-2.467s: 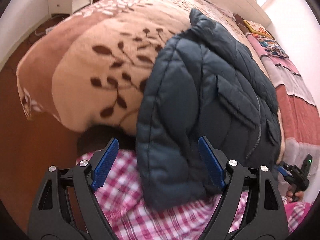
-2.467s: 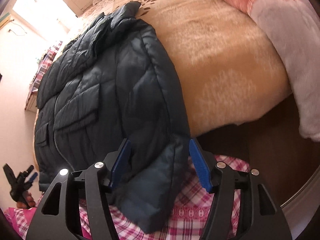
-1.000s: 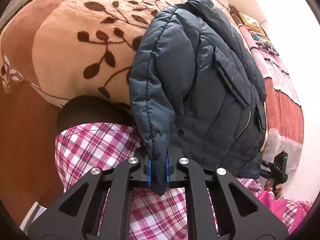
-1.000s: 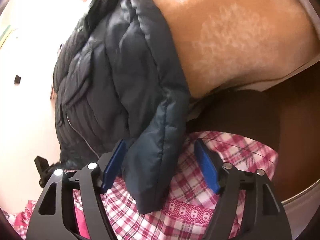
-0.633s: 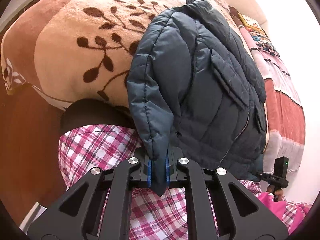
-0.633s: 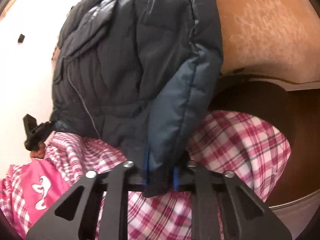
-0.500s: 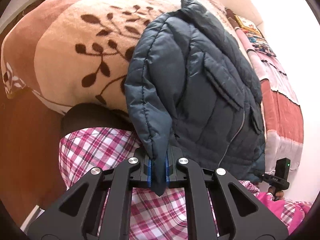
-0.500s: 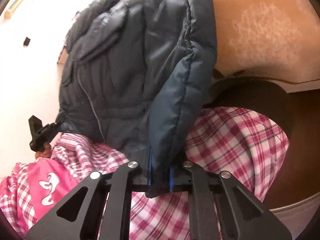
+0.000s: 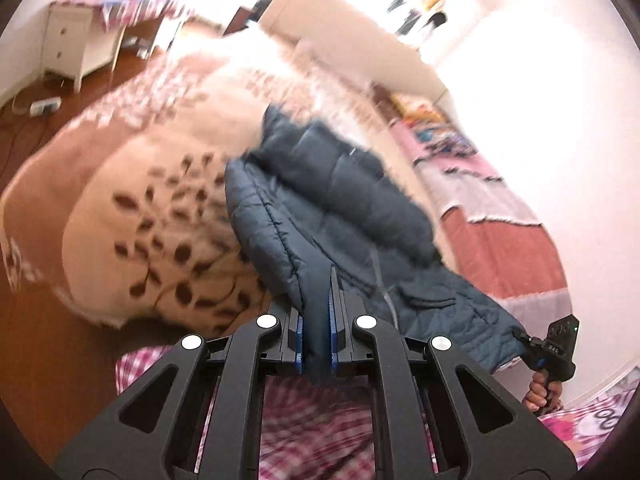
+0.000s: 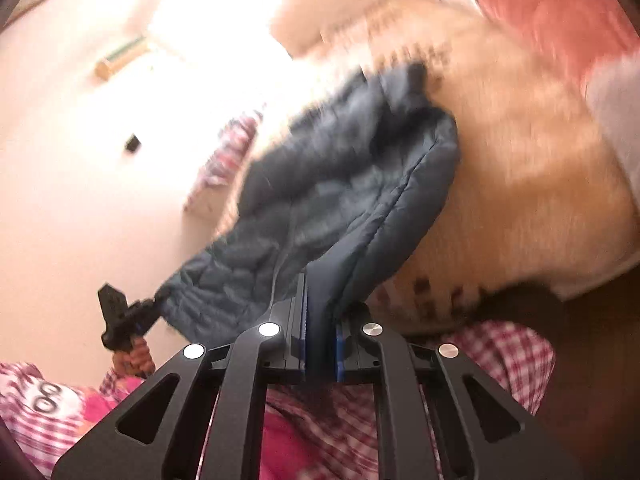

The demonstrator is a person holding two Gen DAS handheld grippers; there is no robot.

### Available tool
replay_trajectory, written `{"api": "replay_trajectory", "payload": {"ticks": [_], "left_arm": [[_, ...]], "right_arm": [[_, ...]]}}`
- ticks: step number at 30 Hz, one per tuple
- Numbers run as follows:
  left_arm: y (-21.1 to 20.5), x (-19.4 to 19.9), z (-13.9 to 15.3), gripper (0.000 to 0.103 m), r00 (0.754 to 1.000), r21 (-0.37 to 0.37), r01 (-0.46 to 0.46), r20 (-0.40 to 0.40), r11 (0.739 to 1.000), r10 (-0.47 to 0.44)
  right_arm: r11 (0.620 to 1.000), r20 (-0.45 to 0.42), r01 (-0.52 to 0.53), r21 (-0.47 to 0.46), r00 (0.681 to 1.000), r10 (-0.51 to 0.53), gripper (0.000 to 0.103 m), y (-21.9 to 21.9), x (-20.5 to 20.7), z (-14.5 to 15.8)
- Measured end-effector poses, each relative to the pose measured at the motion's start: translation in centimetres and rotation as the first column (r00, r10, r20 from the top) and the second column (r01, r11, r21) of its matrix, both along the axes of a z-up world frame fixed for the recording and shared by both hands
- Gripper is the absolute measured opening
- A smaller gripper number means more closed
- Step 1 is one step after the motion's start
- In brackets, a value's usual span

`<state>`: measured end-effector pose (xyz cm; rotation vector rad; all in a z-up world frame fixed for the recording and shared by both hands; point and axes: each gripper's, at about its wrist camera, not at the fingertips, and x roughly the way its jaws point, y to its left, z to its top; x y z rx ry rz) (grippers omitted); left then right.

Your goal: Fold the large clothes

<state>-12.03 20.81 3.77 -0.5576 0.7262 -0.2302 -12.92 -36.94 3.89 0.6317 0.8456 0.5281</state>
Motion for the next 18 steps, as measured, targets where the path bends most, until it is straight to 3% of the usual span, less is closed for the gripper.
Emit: {"api": "replay_trajectory", "payload": {"ticks": [9, 18], "left_arm": [[0.1, -1.5, 4.3, 0.008, 0.992, -0.038, 0.028, 0.125, 0.999, -0.023], [-0.4, -0.1, 4.8, 0.008, 0.99, -0.05, 0.036, 0.139, 0.998, -0.028]], "right_arm": [[0.997, 0.101, 0.072, 0.037, 0.992, -0.075, 0.011, -1.4, -3.2, 3.3], [0.99, 0.089, 0.114, 0.082, 0.989, -0.121, 0.011, -2.5, -1.1, 3.5]]}}
